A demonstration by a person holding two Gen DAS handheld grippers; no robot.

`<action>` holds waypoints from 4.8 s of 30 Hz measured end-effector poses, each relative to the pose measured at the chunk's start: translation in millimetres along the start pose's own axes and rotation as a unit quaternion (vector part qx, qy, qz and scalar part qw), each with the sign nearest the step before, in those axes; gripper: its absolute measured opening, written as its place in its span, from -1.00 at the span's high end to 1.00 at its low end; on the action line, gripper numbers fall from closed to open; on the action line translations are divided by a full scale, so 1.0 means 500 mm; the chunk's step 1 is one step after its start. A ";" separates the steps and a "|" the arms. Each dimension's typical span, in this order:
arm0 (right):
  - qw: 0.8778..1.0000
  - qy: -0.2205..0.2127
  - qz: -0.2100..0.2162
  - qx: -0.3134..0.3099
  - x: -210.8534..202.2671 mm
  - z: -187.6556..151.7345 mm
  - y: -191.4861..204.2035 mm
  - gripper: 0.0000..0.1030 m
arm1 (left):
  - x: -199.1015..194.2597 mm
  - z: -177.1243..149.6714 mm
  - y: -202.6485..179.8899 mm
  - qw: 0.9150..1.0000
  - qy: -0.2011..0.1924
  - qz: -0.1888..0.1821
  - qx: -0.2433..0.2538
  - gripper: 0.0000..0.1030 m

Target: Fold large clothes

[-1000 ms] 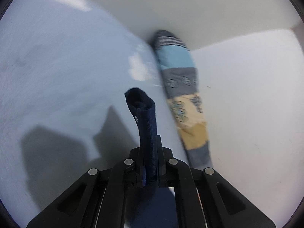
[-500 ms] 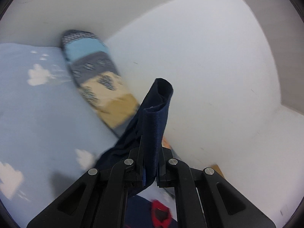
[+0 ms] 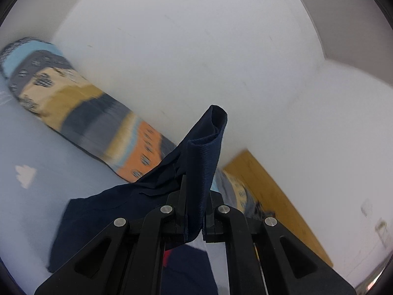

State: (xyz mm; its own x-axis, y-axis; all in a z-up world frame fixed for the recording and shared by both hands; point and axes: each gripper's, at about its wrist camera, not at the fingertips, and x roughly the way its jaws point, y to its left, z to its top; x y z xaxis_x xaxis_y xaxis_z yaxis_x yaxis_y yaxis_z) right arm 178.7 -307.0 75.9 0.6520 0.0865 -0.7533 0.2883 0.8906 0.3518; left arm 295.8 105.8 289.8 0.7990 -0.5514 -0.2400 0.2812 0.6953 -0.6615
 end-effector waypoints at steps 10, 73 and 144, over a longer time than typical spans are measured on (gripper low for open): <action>0.997 -0.055 0.007 0.059 -0.090 0.034 -0.099 -0.63 | 0.234 -0.339 -0.126 0.982 0.150 0.044 0.107 0.87; 0.994 0.105 0.025 -0.017 0.079 -0.041 0.001 -0.35 | 0.351 -0.481 0.192 0.896 0.231 0.298 0.232 -0.57; 0.960 0.150 -0.047 -0.232 0.095 -0.333 0.109 -0.63 | -0.003 -0.792 0.217 0.879 0.184 0.394 0.198 -0.91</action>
State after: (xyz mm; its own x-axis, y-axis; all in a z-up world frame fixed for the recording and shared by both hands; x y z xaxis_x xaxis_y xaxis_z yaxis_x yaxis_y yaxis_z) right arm 108.5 -180.0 -33.2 0.3873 0.0580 -0.9201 -0.0519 0.9978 0.0410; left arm 114.6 -0.2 -62.9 0.6231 0.1115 -0.7742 -0.0604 0.9937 0.0945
